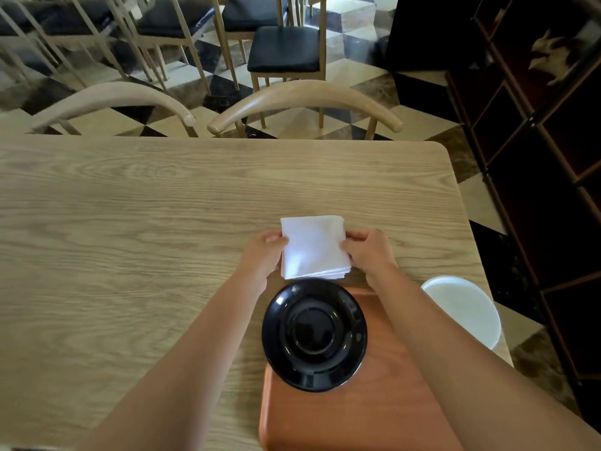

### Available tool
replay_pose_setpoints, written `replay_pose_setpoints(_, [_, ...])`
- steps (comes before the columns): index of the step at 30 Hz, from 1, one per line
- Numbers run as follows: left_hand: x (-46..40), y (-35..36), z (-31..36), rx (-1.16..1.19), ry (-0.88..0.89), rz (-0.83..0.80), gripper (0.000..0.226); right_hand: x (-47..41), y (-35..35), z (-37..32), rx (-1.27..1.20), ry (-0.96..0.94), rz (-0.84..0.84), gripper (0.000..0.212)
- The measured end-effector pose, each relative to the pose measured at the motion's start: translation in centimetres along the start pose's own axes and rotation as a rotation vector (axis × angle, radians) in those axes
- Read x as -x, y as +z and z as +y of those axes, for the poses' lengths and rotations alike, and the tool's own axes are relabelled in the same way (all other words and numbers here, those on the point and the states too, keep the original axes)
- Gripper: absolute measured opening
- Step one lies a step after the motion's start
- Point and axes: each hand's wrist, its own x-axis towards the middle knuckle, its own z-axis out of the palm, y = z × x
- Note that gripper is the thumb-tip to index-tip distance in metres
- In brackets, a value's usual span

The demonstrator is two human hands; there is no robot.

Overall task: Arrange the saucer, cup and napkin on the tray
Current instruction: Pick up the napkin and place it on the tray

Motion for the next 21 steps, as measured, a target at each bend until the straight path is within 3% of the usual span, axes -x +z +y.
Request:
replay_pose_setpoints(4, [1.7, -1.1, 0.6, 0.053, 0.025, -0.171, 0.021, 1.0, -1.7, -0.7, -0.138, 0.014, -0.124, 0.027])
replay_pose_setpoints(9, [5.1, -1.0, 2.2, 0.195, 0.204, -0.155, 0.016, 4.0, -4.5, -2.6, -0.175, -0.211, -0.124, 0.019])
replay_pose_setpoints(15, [11.2, 0.3, 0.9, 0.311, 0.259, -0.325, 0.031, 10.9, -10.7, -1.7, -0.236, -0.334, -0.184, 0.016])
replay_pose_setpoints(21, [16.2, 3.3, -3.1, 0.234, 0.284, -0.282, 0.029, 16.8, -14.5, 3.0, -0.174, -0.341, 0.0, 0.02])
